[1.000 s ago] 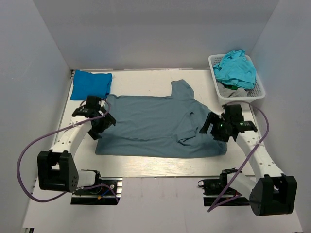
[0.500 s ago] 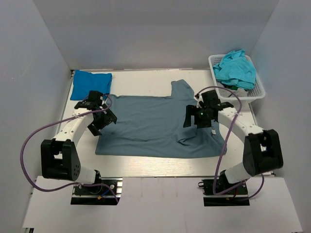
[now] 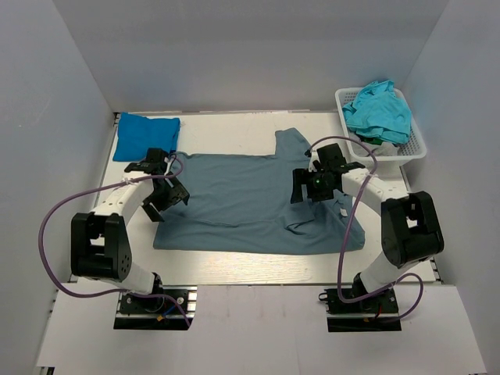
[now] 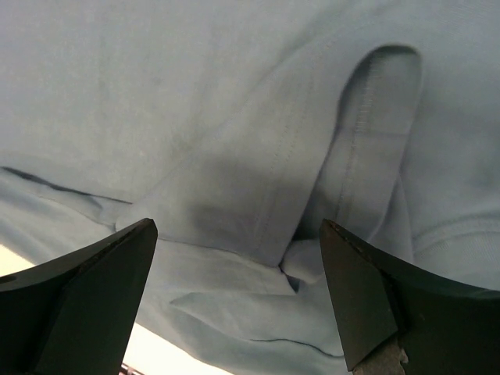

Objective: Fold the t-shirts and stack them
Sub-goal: Fold the flattened tshirt in 1/3 of the way

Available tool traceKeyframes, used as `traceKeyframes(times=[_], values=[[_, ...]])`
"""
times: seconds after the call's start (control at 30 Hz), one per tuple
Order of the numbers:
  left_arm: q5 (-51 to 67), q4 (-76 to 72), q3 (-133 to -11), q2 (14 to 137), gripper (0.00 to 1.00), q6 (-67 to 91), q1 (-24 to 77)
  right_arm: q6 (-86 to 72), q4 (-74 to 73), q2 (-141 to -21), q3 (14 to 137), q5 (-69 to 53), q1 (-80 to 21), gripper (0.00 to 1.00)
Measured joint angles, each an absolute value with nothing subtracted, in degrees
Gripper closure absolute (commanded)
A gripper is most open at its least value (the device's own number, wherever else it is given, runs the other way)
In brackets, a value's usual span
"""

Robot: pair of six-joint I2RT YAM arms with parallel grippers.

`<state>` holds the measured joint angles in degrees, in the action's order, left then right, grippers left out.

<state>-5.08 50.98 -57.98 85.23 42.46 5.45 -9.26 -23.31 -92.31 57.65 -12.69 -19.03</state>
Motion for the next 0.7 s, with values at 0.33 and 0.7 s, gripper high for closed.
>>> traceKeyframes(times=[0.33,0.7], values=[[-3.60,50.33,-56.95,86.06,0.00,42.41,5.43,-9.63,-22.17,-93.32,57.54,-15.99,-19.05,0.10],[-3.60,50.11,-56.62,86.06,0.00,42.41,5.43,-13.13,-22.41,-93.03,54.35,-13.58,-18.98,0.10]])
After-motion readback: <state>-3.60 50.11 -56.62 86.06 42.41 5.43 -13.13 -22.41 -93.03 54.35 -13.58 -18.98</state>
